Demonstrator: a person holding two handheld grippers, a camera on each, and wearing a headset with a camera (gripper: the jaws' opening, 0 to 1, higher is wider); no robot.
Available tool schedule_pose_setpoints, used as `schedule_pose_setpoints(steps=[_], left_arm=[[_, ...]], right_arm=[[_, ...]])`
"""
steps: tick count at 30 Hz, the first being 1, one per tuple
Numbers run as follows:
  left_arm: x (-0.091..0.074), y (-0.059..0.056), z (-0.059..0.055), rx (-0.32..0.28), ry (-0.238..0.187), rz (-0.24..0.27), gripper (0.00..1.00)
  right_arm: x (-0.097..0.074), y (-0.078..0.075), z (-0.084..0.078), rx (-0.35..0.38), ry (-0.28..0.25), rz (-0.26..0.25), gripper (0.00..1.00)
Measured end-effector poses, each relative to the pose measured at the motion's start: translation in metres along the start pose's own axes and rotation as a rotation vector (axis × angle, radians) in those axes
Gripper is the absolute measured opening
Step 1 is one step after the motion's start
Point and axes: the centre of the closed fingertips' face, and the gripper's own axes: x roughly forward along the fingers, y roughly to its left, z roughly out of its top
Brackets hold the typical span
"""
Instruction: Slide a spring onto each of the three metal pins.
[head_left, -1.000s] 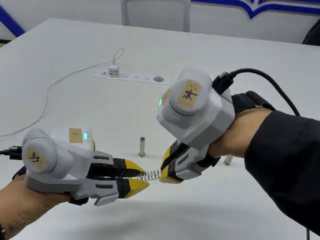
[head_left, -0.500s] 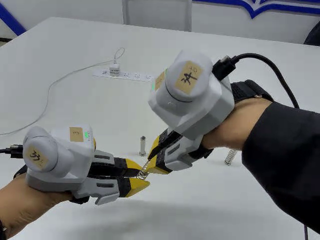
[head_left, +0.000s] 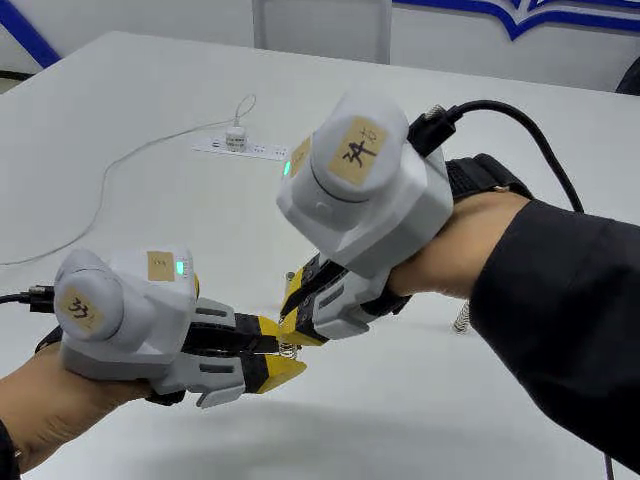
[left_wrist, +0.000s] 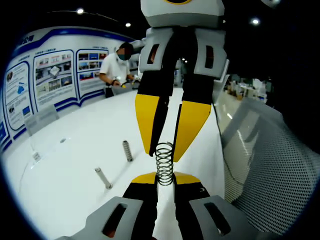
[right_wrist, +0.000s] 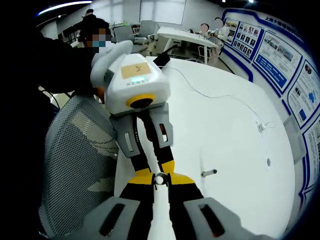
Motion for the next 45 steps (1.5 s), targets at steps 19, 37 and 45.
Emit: schedule_pose_setpoints(steps=[19,37,45], left_arm=[[-0.018,0.013,-0.006,-0.084,-0.021,0.069,0.27],[-0.038,0.019,-0.010,-0.180,-0.057,0.153,0.46],[-0.039,0.017,-0.012,-0.204,-0.065,0.173,0.51]], right_arm=[[-0.002,-0.014,-0.004,0.002,0.014,-0.014,0.11],[-0.008,-0.065,-0.013,0.050,0.005,-0.092,0.11],[-0.002,-0.098,-0.012,0.089,-0.009,-0.172,0.11]])
